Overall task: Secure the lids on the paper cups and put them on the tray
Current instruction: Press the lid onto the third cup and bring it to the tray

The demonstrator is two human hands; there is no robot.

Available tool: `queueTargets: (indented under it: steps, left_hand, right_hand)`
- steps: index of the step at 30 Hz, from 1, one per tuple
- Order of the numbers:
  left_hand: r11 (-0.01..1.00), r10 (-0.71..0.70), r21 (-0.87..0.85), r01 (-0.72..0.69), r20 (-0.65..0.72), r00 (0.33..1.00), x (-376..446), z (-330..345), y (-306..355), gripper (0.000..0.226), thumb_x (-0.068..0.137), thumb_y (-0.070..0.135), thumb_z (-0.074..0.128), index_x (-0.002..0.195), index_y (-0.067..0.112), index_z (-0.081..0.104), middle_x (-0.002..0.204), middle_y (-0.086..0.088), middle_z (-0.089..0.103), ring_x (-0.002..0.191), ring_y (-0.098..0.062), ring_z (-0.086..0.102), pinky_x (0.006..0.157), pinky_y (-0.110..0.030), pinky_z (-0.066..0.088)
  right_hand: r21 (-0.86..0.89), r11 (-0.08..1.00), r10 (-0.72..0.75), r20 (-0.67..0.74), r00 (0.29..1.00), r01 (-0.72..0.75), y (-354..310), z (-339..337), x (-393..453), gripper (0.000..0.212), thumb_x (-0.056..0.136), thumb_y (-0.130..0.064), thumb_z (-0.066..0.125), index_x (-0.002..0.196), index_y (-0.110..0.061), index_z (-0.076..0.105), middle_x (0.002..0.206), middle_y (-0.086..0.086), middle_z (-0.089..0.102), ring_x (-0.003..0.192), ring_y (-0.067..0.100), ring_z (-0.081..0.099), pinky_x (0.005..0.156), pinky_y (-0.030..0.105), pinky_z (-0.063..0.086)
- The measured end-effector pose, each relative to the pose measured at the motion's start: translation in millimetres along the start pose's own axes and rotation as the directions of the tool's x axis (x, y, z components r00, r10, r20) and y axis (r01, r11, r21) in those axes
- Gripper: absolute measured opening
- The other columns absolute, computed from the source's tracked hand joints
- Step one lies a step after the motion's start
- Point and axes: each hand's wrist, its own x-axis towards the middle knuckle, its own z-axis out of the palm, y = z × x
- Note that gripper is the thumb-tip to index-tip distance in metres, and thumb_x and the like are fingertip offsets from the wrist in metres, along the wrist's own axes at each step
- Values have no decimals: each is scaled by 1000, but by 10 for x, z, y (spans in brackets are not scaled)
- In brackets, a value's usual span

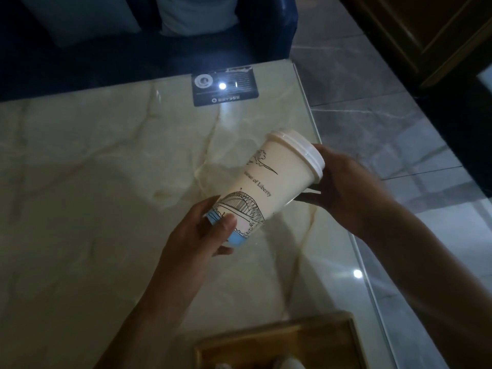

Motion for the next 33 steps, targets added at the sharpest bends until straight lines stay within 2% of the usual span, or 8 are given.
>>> queueTargets:
  steps: [2, 8, 10, 14, 17, 23, 29, 33]
  left_hand:
    - [1000, -3, -26, 2, -18, 1000, -7, 10, 38, 61, 65, 73, 76, 117, 44, 65, 115, -2, 78, 91, -32, 79, 76, -42, 62]
    - [995, 2, -101, -7, -48, 999, 7, 26, 92, 56, 68, 71, 73, 114, 39, 66, 115, -13, 76, 80, -42, 78, 79, -50, 62]
    - [995, 2, -98, -2, -3, 1000, 7, 18, 87, 65, 59, 75, 81, 113, 41, 67, 113, -10, 77, 84, -39, 79, 73, -45, 64]
    - [1000, 21, 3, -21, 75, 997, -10, -22, 7, 59, 60, 45, 84, 114, 54, 62, 112, 3, 80, 100, -25, 78, 73, -29, 63]
    - [998, 26, 62, -30, 59, 998, -8, -42, -48, 63, 60, 45, 85, 117, 54, 60, 112, 7, 80, 103, -19, 77, 75, -27, 62]
    - [995, 49, 90, -48, 1, 999, -3, -65, -30, 47, 68, 52, 77, 114, 46, 70, 116, 12, 78, 106, -10, 74, 91, -45, 59]
    - [999, 35, -5, -35, 12, 999, 13, -47, 20, 40, 65, 49, 77, 105, 50, 72, 111, 9, 80, 98, -18, 78, 76, -31, 63]
    - [998, 51, -28, -52, -39, 998, 26, -29, 49, 39, 70, 56, 71, 109, 52, 67, 112, 2, 80, 87, -33, 79, 74, -39, 61]
  right_hand:
    - [44, 999, -9, 25, 1000, 8, 16, -2, 7, 29, 92, -24, 59, 102, -22, 86, 93, 8, 81, 85, 23, 81, 74, 39, 66]
    - [111, 993, -43, 79, 996, 34, 13, -8, 21, 30, 88, -23, 58, 90, -27, 87, 79, 1, 80, 79, 20, 81, 74, 39, 66]
    - [101, 994, -43, 82, 996, 35, 12, -14, 32, 28, 87, -25, 59, 87, -28, 87, 76, 1, 79, 77, 20, 80, 73, 38, 66]
    - [93, 995, -38, 67, 997, 31, 39, -35, 60, 28, 87, -27, 60, 83, -30, 87, 73, 1, 79, 75, 20, 81, 70, 36, 66]
    - [89, 996, -36, 64, 997, 30, 56, -33, 76, 26, 88, -28, 62, 82, -30, 87, 74, 3, 79, 77, 22, 81, 70, 38, 66]
    - [70, 996, -50, 47, 998, 47, 64, -5, 51, 26, 89, -25, 61, 96, -25, 86, 93, 1, 81, 87, 15, 80, 76, 35, 65]
    - [15, 996, -88, 66, 994, 87, 43, 25, -8, 26, 96, -43, 60, 89, -36, 85, 86, -8, 78, 85, 8, 76, 79, 33, 62]
    - [2, 995, -96, 97, 991, 96, 5, 26, -40, 22, 85, -52, 70, 88, -34, 84, 88, -4, 77, 91, 14, 76, 85, 37, 63]
